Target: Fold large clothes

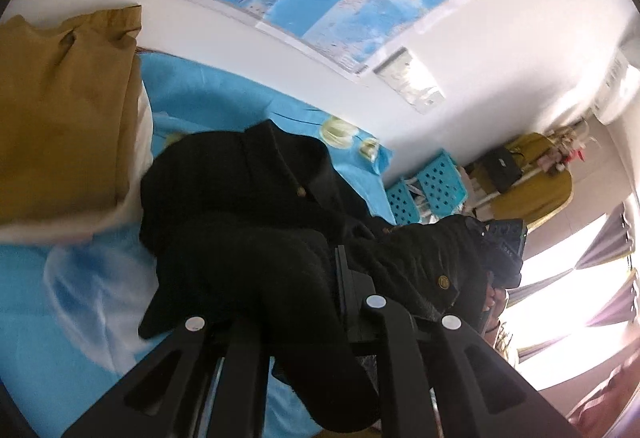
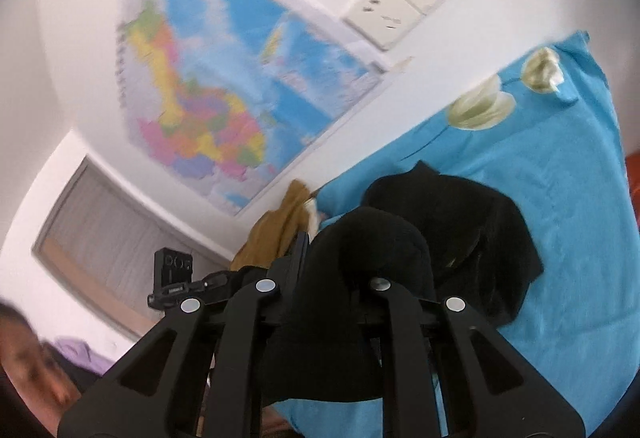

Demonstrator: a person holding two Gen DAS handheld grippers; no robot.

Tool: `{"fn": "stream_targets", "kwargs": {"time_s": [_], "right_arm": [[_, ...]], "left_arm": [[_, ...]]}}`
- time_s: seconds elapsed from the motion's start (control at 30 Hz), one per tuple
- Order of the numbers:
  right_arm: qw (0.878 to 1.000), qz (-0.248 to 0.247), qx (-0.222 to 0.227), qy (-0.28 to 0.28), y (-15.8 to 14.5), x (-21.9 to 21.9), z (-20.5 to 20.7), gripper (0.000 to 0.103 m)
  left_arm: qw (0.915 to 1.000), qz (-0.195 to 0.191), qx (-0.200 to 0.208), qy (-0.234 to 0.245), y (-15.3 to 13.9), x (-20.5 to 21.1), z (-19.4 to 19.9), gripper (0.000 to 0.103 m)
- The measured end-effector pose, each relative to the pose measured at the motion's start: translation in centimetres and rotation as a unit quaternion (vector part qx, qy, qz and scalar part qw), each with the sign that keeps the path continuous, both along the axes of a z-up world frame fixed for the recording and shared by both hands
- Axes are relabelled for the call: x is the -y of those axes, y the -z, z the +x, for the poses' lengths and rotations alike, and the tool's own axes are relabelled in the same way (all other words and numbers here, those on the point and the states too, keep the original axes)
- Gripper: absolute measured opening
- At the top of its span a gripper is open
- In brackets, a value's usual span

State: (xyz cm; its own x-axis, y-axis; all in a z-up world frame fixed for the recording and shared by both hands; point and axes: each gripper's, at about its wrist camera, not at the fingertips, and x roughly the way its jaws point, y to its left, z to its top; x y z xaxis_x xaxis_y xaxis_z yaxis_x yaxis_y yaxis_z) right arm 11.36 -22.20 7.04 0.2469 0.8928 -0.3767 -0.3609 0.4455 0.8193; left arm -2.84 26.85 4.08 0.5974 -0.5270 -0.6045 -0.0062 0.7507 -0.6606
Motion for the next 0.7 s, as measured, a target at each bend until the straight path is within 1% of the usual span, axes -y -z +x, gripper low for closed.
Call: {"fn": "stream_targets", "kwargs": {"time_s": [0.03,0.07,0.13,0.2,0.23,0.27,0.37,0.43,0.47,0.5,0.53,0.57,0.6,0.63,0.67,0.7], "right_arm": [[1.0,-0.002,-0.013,0.008,0.5,-0.1,1.0,0.014],[0.999,-0.003,-0.035,0.013,1.3,-0.4,2.5,0.014],[0.998,-0.017,-0.054,0.02,2.6,-1.2,4.9,0.014],[0.995,-0.036,-0.092,0.033,4.7,-2.0,7.4,0.014],[0.993,-0.044,-0.105,0.037,5.6,-2.3,8.3,0.015],[0.989,-0.054,-0.127,0.044,6.9,-2.7,9.4,0.015],[0.982,-0.09,-0.16,0.049,9.4,-3.7,11.3,0.021],[0.976,-0.101,-0.186,0.049,10.8,-3.8,12.0,0.042],[0.976,-0.099,-0.186,0.044,11.0,-3.9,12.1,0.045],[0.977,-0.097,-0.185,0.038,11.0,-3.8,12.0,0.053],[0.978,-0.096,-0.181,0.032,10.7,-3.7,11.7,0.065],[0.98,-0.094,-0.175,0.029,10.3,-3.5,11.3,0.072],[0.982,-0.087,-0.168,0.025,9.8,-3.3,11.0,0.082],[0.985,-0.074,-0.154,0.023,8.9,-2.8,10.5,0.085],[0.987,-0.067,-0.144,0.027,8.2,-2.3,10.2,0.085],[0.99,-0.061,-0.124,0.033,7.1,-1.5,9.6,0.085]], "left_arm": [[0.9999,0.0,-0.01,-0.004,0.1,-0.3,1.3,0.009],[0.9997,-0.008,-0.021,-0.007,0.5,-0.8,2.5,0.01],[0.9992,-0.006,-0.038,-0.012,0.9,-1.5,4.8,0.01],[0.9978,-0.018,-0.06,-0.022,1.9,-2.6,7.6,0.01],[0.9966,-0.017,-0.076,-0.027,2.7,-3.1,9.3,0.01],[0.9954,-0.019,-0.088,-0.032,3.3,-3.5,10.4,0.01],[0.9909,-0.001,-0.128,-0.041,5.8,-4.0,13.9,0.013],[0.9874,-0.003,-0.153,-0.041,7.4,-4.2,15.5,0.013],[0.9862,-0.004,-0.161,-0.039,8.0,-4.3,16.1,0.013],[0.9854,-0.006,-0.165,-0.041,8.6,-4.5,16.4,0.013],[0.9846,-0.013,-0.17,-0.039,9.1,-4.7,16.6,0.016],[0.9844,-0.024,-0.17,-0.036,9.4,-4.9,16.6,0.022],[0.9851,-0.045,-0.163,-0.031,9.6,-5.3,16.5,0.026],[0.9859,-0.059,-0.154,-0.029,9.6,-5.6,16.4,0.034],[0.9867,-0.066,-0.145,-0.034,9.4,-5.9,16.2,0.047],[0.9877,-0.07,-0.131,-0.048,9.1,-6.4,15.7,0.055]]}}
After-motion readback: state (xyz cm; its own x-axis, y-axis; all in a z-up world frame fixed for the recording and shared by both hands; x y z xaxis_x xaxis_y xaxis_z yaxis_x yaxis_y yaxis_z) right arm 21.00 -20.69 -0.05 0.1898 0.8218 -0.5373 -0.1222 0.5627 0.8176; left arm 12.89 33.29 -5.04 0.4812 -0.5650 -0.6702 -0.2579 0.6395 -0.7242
